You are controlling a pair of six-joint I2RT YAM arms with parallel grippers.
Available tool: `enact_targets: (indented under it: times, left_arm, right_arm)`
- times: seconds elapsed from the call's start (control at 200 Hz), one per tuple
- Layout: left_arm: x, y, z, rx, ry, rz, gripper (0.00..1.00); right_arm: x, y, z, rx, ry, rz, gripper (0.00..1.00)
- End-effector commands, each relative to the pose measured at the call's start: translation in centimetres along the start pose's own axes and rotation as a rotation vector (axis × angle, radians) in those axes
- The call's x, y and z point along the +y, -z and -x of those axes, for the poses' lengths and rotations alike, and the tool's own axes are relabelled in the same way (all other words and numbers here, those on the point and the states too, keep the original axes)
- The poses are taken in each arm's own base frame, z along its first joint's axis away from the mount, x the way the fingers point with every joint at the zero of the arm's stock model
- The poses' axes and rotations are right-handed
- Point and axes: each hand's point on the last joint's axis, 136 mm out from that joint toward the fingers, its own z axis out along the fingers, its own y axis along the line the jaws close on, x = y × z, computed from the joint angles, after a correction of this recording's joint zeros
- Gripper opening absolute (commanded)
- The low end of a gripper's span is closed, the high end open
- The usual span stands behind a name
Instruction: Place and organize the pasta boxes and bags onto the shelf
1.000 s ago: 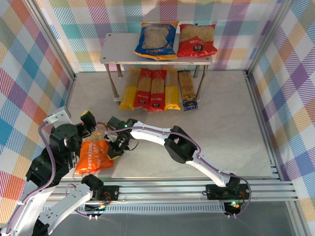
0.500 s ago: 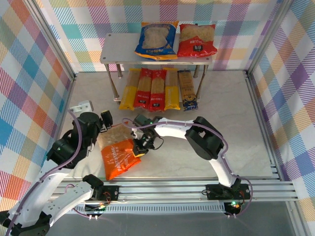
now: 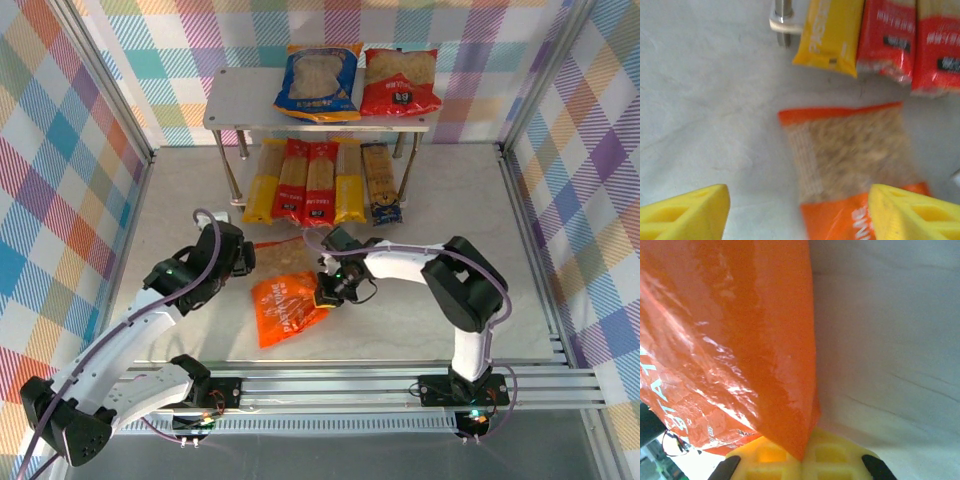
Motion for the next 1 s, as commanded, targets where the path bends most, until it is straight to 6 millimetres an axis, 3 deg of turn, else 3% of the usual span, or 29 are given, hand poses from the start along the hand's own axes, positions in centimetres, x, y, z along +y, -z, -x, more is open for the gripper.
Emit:
enact_targets:
  times: [0.0, 0.125, 0.38, 0.465, 0.515, 0.55, 0.685, 0.815, 0.995]
  left_arm:
    - [-0.9, -1.2, -3.1, 0.100, -0.004, -0.038, 0.62]
    - [-1.9, -2.6, -5.2, 0.172, -0.027, -0.048, 0.50]
    - [-6.6, -3.6, -4.4, 0.144, -0.095, -0.080, 0.64]
    - [-8.3, -4.2, -4.6, 0.150, -0.124, -0.084, 0.65]
    - [-9.1, -4.7, -4.8, 0.157, -0.134, -0.085, 0.66]
    - [-9.6, -5.0, -5.1, 0.163, -0.141, -0.085, 0.67]
    - [-11.0, -6.0, -5.7, 0.186, -0.157, -0.088, 0.68]
    - [-11.6, -6.8, -6.3, 0.204, -0.179, -0.072, 0.71]
    - [-11.7, -8.0, -7.2, 0.215, -0.220, -0.027, 0.80]
  right_arm:
    - [-1.9, 1.4, 0.2, -0.078, -0.059, -0.058, 0.00]
    - [-2.0, 1.4, -0.7, -0.073, -0.077, -0.035, 0.00]
    - [3.0, 0.3, -2.0, 0.005, 0.041, 0.053, 0.00]
    - [3.6, 0.2, -2.2, 0.018, 0.059, 0.066, 0.00]
    - [3.3, 0.4, -2.3, 0.018, 0.073, 0.056, 0.12]
    - [2.8, 0.7, -2.4, 0.013, 0.080, 0.029, 0.27]
    - [0.6, 3.2, -2.2, -0.034, 0.085, -0.058, 0.64]
    - [-1.6, 6.4, -2.0, -0.099, 0.068, -0.101, 0.79]
    - [-4.1, 10.9, -1.5, -0.214, 0.035, -0.145, 0.84]
